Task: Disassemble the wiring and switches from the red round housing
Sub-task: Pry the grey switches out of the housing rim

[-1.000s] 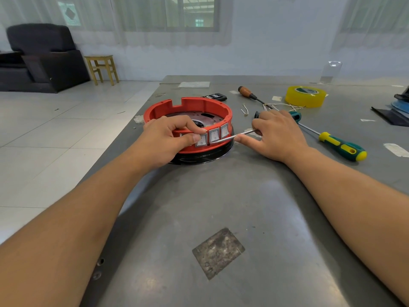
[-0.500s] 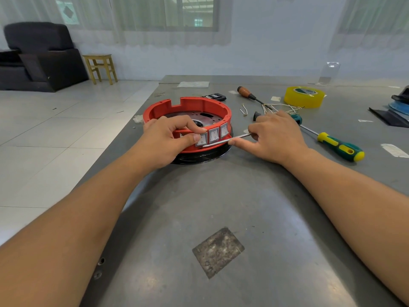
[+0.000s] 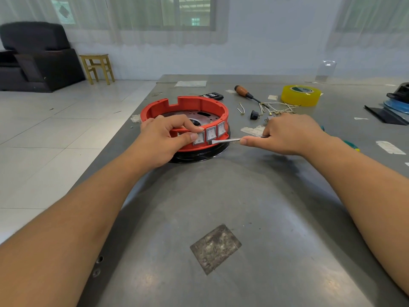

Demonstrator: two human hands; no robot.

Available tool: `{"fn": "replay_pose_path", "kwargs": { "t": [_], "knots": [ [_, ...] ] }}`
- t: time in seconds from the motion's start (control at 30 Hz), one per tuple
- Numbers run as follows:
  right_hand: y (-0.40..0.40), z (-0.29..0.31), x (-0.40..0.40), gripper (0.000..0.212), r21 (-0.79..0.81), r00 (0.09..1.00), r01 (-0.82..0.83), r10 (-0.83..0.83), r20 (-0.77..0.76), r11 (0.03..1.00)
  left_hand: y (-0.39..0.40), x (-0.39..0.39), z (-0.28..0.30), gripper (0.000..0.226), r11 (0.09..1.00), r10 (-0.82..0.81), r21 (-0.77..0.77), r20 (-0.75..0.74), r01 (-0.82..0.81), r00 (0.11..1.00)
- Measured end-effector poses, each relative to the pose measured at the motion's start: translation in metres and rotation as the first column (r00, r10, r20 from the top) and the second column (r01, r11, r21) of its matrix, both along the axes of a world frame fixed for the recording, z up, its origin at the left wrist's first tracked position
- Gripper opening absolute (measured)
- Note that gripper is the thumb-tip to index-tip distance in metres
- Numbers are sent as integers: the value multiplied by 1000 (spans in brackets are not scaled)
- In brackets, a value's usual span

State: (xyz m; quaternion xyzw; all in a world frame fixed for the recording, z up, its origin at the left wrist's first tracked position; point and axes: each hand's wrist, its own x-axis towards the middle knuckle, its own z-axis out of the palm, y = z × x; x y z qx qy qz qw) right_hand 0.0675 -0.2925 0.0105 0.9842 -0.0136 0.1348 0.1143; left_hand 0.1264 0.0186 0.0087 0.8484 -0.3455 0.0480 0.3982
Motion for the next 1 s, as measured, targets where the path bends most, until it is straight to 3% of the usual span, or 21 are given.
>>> {"fn": "replay_pose_path", "kwargs": {
  "t": [0.37,0.7,1.0],
  "knots": [
    [13,10,-2,105,73,996,17,-10,-92,997,0,0,1,22,1000,3,10,1,-3,1000],
    [21,-11,-6,106,-139,977,37,-7,213,990,0,3,1,21,1000,15,-12,-43,-15,999],
    [19,-19,-3,98,-177,936,20,43,349,984,0,3,0,21,1000,18,-19,-54,-19,998]
  ]
}}
